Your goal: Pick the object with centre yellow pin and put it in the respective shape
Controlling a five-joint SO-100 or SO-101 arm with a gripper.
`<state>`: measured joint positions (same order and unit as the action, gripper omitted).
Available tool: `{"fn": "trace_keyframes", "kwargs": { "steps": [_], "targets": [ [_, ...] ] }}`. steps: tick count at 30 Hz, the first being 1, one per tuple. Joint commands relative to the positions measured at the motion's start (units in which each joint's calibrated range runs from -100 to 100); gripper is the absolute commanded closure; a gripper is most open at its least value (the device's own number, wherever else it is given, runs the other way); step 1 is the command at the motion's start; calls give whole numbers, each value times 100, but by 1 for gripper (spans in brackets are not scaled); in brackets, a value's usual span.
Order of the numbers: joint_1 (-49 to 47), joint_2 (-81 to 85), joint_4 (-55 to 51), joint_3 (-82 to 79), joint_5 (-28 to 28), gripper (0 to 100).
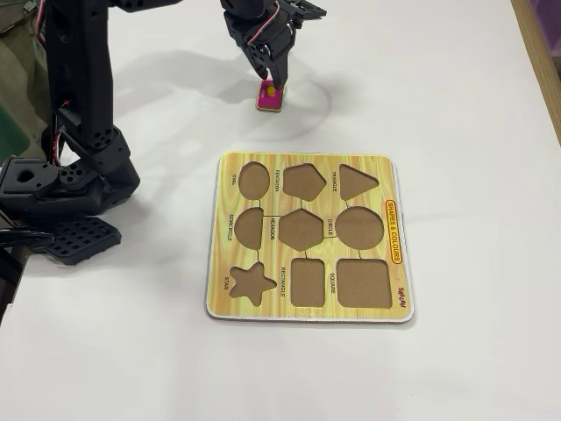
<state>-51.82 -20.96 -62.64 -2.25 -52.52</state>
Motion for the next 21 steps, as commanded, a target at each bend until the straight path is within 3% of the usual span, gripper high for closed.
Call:
{"fn": "trace_keyframes", "kwargs": {
  "steps": [1,21],
  "targets": [
    [114,331,-166,-189,-103,89],
    [407,749,-141,-692,-35,89]
  ]
}}
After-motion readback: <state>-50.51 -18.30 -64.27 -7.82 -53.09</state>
